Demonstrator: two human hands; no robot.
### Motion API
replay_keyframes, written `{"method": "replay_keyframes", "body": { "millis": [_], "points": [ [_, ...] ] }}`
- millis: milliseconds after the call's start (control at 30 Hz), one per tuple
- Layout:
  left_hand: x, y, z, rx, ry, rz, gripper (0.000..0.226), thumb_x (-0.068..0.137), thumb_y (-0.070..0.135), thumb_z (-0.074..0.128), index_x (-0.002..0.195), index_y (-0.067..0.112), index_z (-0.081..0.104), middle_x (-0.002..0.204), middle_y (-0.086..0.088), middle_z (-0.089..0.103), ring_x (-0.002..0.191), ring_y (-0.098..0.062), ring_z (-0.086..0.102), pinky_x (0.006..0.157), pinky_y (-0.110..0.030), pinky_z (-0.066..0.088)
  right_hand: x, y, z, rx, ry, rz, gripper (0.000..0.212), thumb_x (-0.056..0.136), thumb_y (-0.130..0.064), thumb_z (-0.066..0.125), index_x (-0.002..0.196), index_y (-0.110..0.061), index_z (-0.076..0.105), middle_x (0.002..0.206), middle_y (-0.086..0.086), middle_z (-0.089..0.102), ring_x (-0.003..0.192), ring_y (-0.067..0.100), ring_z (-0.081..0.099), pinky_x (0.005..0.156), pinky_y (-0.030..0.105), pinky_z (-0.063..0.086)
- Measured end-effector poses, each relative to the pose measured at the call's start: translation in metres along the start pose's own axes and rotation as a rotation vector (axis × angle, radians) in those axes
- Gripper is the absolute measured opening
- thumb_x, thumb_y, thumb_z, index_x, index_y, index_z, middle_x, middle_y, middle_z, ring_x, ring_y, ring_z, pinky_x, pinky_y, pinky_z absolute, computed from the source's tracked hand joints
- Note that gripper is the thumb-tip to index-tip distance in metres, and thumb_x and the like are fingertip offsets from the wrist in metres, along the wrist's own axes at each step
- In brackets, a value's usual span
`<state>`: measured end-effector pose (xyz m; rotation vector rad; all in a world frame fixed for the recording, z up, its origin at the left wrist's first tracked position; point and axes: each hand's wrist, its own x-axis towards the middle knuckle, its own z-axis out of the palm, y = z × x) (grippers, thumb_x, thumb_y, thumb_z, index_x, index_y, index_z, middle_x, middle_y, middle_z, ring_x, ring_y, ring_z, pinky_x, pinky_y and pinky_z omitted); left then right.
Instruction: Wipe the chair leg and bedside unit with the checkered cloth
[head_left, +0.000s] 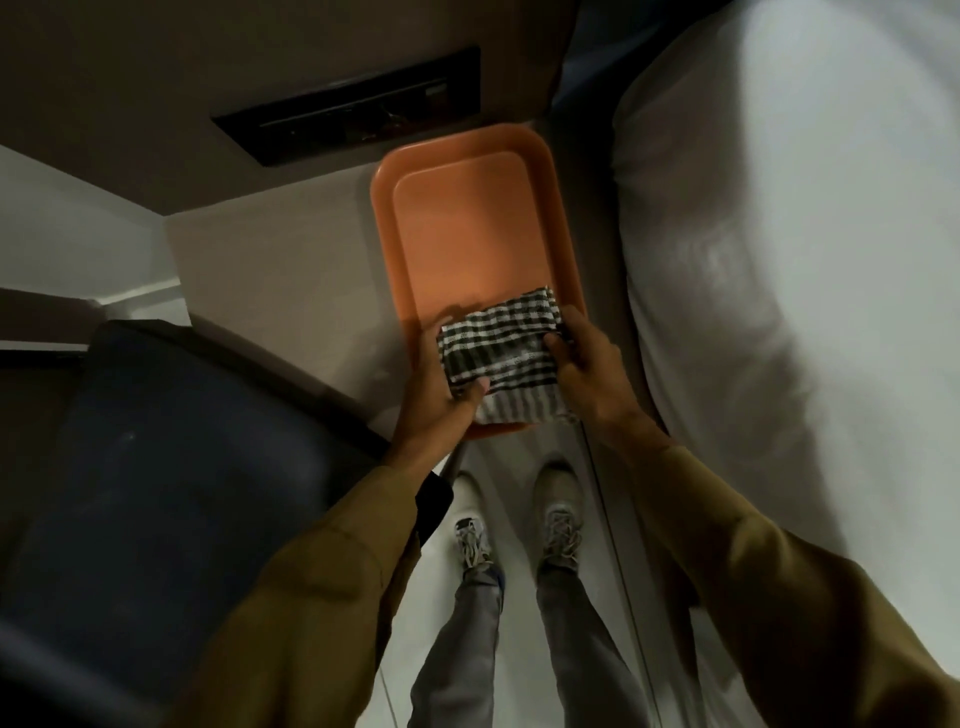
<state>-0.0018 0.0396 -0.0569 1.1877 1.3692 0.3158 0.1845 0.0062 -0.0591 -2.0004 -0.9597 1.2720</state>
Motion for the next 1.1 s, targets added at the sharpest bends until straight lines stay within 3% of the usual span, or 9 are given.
{"method": "replay_keyframes", "body": {
  "millis": [133,233,300,400,467,567,733,933,1100],
  "points": [
    [0.005,-0.007,0.017,-0.002,0.156,0.061,0.078,0.099,-0.003,0.065,0.164,0.025,0.032,0.170,-0.004,0.042,0.155,-0.021,0.047,0.130,-0.051,0.045,0.009,0.012,0.003,-0.105,0.031,-0.024,0.027,0.109,-0.009,0.052,0.134,-0.012,0.063,0.116,-0.007,0.067,0.100,0.007,0.068,0.091,0.006,0.052],
    [0.014,-0.019,0.025,0.010,0.213,0.051,0.076,0.101,0.001,0.064,0.166,0.020,0.030,0.172,-0.010,0.038,0.157,-0.030,0.044,0.128,-0.058,0.045,0.018,0.018,0.007,-0.122,0.056,0.024,0.034,0.106,-0.015,0.062,0.140,-0.010,0.059,0.119,0.001,0.070,0.109,0.017,0.069,0.079,-0.012,0.041],
    [0.019,-0.027,0.028,0.038,0.194,-0.005,0.079,0.099,-0.005,0.063,0.167,0.019,0.030,0.172,-0.012,0.035,0.157,-0.033,0.043,0.127,-0.059,0.045,0.021,0.021,0.010,-0.167,-0.022,0.046,0.048,0.102,-0.013,0.069,0.147,-0.009,0.051,0.141,0.011,0.067,0.127,0.025,0.066,0.099,0.000,0.043],
    [0.017,-0.036,0.027,0.153,0.175,0.014,0.075,0.097,-0.009,0.064,0.164,0.017,0.042,0.171,-0.016,0.033,0.156,-0.034,0.044,0.128,-0.055,0.046,0.022,0.025,0.014,-0.254,-0.110,0.052,0.072,0.097,-0.004,0.069,0.160,-0.011,0.035,0.165,0.015,0.042,0.155,0.034,0.042,0.129,0.048,0.038],
    [0.015,-0.040,0.024,0.249,0.209,0.086,0.068,0.097,-0.008,0.065,0.159,0.016,0.051,0.166,-0.018,0.036,0.152,-0.019,0.044,0.130,-0.038,0.044,0.022,0.027,0.015,-0.269,-0.115,0.032,0.084,0.095,0.001,0.067,0.166,-0.019,0.026,0.169,0.014,0.032,0.160,0.036,0.032,0.130,0.055,0.031],
    [0.014,-0.045,0.021,0.333,0.236,0.164,0.060,0.097,-0.008,0.066,0.154,0.010,0.059,0.163,-0.020,0.038,0.137,0.009,0.034,0.121,-0.001,0.033,0.018,0.033,0.015,-0.276,-0.123,-0.006,0.078,0.097,0.003,0.062,0.164,-0.023,0.032,0.166,0.012,0.031,0.157,0.036,0.034,0.122,0.053,0.041],
    [0.018,-0.049,0.024,0.508,0.095,0.097,0.071,0.103,0.004,0.068,0.167,0.012,0.040,0.179,-0.018,0.011,0.170,-0.031,0.017,0.140,-0.041,0.024,0.015,0.050,0.015,-0.506,-0.186,-0.094,0.059,0.103,-0.010,0.063,0.159,-0.013,0.045,0.163,0.016,0.034,0.155,0.035,0.037,0.124,0.053,0.046],
    [0.019,-0.039,0.037,0.931,0.015,-0.046,0.081,0.113,0.028,0.053,0.176,0.018,0.001,0.182,-0.017,-0.023,0.171,-0.040,-0.012,0.142,-0.050,0.017,0.002,0.041,0.013,-0.830,-0.175,-0.177,0.068,0.104,-0.023,0.063,0.166,-0.025,0.035,0.176,0.012,0.025,0.163,0.038,0.024,0.126,0.058,0.041],
    [0.004,-0.002,0.034,0.894,0.112,-0.087,0.081,0.113,0.041,0.042,0.174,0.008,0.000,0.184,-0.018,-0.009,0.170,-0.040,0.008,0.140,-0.052,0.022,-0.038,0.008,-0.005,-0.786,-0.074,-0.217,0.061,0.101,-0.015,0.067,0.159,-0.016,0.048,0.167,0.017,0.042,0.151,0.038,0.044,0.118,0.052,0.050]
  ]
}}
